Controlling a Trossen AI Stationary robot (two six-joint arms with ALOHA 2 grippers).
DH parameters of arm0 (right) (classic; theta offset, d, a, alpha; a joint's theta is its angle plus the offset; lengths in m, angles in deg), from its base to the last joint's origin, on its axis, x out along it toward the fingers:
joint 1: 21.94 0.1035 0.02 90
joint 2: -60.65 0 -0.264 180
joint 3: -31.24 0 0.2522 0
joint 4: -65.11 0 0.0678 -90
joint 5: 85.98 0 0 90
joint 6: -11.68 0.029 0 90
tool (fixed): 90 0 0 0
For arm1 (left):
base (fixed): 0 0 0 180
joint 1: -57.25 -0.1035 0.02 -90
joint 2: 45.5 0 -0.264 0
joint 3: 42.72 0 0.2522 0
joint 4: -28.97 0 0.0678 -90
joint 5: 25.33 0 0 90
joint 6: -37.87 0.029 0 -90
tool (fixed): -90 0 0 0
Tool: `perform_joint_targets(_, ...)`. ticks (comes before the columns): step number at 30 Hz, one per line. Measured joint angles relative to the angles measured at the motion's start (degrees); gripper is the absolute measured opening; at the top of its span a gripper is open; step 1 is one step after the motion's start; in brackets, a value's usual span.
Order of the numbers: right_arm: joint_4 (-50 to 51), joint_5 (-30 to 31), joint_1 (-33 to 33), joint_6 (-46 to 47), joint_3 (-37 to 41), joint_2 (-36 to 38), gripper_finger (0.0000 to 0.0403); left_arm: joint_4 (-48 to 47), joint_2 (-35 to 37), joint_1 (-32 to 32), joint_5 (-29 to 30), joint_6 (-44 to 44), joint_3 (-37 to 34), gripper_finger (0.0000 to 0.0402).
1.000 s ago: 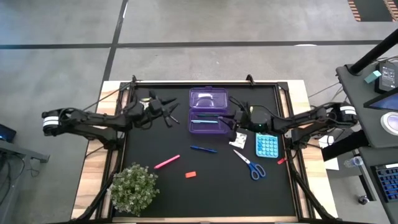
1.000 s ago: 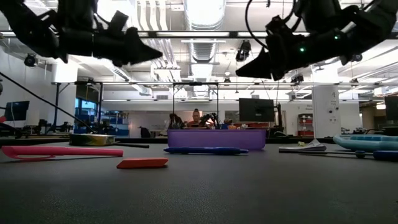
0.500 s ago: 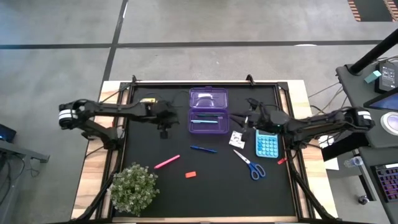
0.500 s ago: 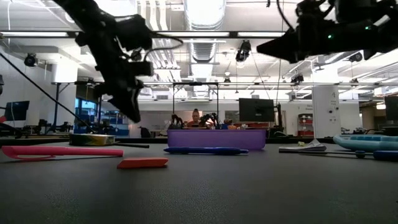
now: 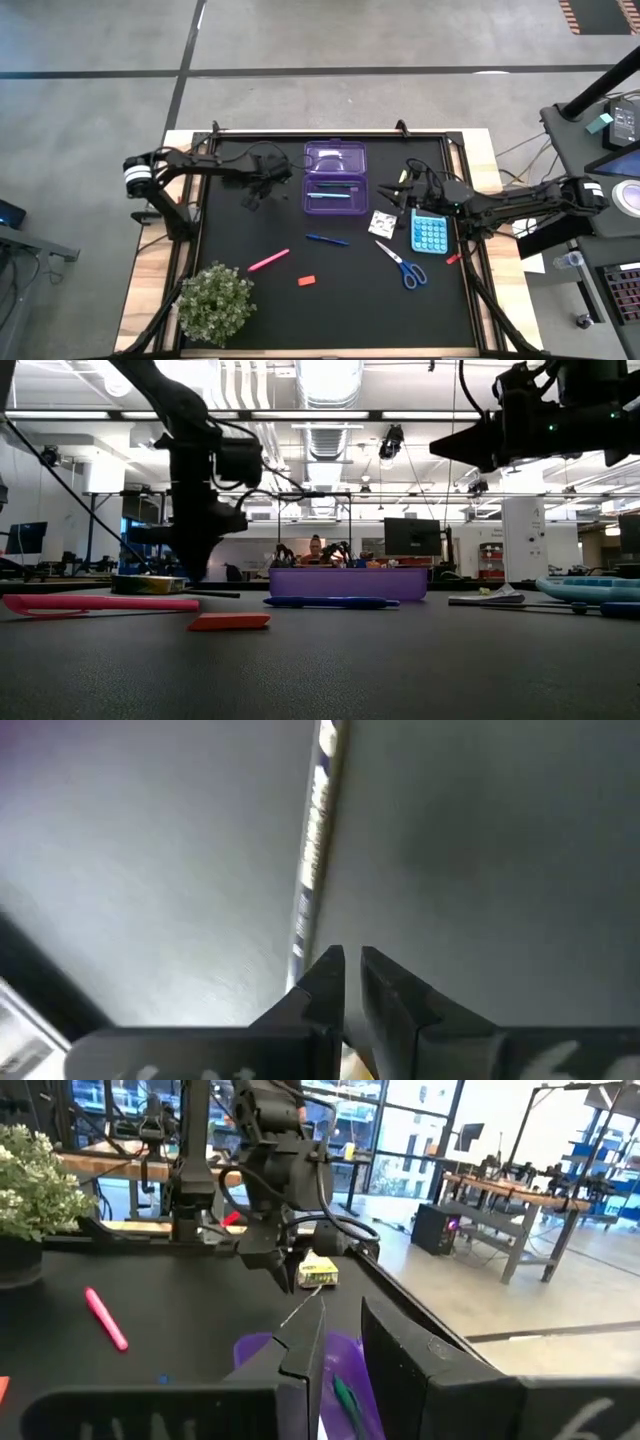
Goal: Pack school essentials
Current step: Put the dark blue pencil into the purple box
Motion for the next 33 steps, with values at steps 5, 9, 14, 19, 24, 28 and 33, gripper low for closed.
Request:
perform_joint_targets(5, 0.0, 0.0, 0.0, -1.0, 0.3, -0.2, 0.0059, 1.0, -0.5, -1.8, 0.3, -0.6, 0.6, 0.002)
perform_joint_targets(9, -0.1, 0.0, 0.0, -1.4, 0.3, -0.2, 0.0059, 1.8, -0.4, -2.5, 0.1, -0.1, 0.7, 0.0043)
perform_joint_targets(14, 0.0, 0.0, 0.0, -1.5, 0.3, -0.2, 0.0059, 2.7, -0.4, -3.5, -1.1, 0.1, 0.5, 0.0105)
perform_joint_targets(19, 0.0, 0.0, 0.0, -1.5, 0.3, -0.2, 0.0059, 5.8, -0.8, -4.2, -1.2, 0.1, 0.4, 0.0145)
perform_joint_targets(24, 0.2, 0.0, 0.0, -0.8, 0.3, -0.2, 0.0059, 6.6, -2.4, -4.4, -1.6, 1.3, -0.1, 0.015)
perform_joint_targets(28, 0.2, -0.2, 0.0, -0.6, 0.3, -0.2, 0.0059, 6.7, -4.4, -4.4, -1.5, 1.4, 0.0, 0.015)
perform_joint_targets(33, 0.2, -0.2, 0.0, -0.4, 0.3, -0.2, 0.0059, 6.6, -6.4, -4.3, -1.3, 1.4, 0.2, 0.0149)
